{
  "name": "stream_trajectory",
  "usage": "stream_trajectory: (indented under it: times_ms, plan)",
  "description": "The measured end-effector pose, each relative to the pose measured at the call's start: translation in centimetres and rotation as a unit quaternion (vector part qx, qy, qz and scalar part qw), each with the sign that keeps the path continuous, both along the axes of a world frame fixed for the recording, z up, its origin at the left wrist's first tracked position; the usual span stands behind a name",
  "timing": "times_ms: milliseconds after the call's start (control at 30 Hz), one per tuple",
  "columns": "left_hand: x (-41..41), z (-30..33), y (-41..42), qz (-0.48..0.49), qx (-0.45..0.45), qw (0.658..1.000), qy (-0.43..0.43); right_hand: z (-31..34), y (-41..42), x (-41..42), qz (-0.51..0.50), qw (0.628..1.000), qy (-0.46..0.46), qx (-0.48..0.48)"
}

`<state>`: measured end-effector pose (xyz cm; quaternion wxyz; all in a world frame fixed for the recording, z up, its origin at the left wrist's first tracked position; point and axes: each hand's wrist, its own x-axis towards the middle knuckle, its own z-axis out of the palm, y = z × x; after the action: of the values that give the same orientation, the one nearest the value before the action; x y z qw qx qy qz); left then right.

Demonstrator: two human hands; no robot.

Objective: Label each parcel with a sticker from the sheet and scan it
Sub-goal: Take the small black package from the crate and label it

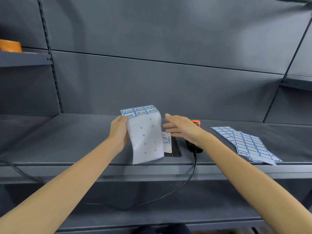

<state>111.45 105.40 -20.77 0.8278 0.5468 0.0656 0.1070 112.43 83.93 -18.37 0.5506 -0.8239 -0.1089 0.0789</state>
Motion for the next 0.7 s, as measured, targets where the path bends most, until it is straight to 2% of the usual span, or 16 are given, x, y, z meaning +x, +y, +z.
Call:
stream_trajectory:
  times_ms: [100,233,300,333,400,433,500,567,600,700]
  plan:
    - [0.0,1.5,-2.8,-0.034,-0.003,0.999,-0.014,-0.1,-0.1,-0.5,0.002,0.999,-0.031,0.023]
    - [-0.1,2.7,-5.5,-0.080,-0.017,0.997,-0.016,0.0,-2.2,-1.1,-0.044,0.991,-0.036,0.120]
    - [0.3,2.5,-6.3,-0.099,0.017,0.995,-0.010,0.2,-4.5,-1.0,-0.096,0.983,-0.032,0.155]
    - [0.4,2.1,-6.6,-0.101,0.073,0.992,-0.003,0.3,-5.8,-0.8,-0.129,0.979,-0.035,0.156]
    - [1.0,0.9,-6.6,-0.072,0.228,0.971,0.015,0.2,-9.1,-0.2,-0.214,0.968,-0.065,0.112]
    - [1.2,0.2,-6.6,-0.047,0.299,0.953,0.026,0.0,-11.1,0.2,-0.263,0.958,-0.093,0.060]
    - [1.5,-1.1,-6.6,-0.015,0.427,0.902,0.066,-0.8,-15.2,0.6,-0.361,0.919,-0.140,-0.077]
    - [1.7,-2.0,-6.8,0.003,0.525,0.844,0.115,-2.1,-19.4,0.9,-0.416,0.889,-0.146,-0.123]
    - [1.8,-2.3,-6.9,0.003,0.540,0.832,0.130,-2.8,-21.3,1.0,-0.436,0.880,-0.141,-0.121]
    - [2.3,-3.4,-7.0,-0.034,0.515,0.847,0.127,-4.8,-25.0,1.1,-0.482,0.856,-0.111,-0.150]
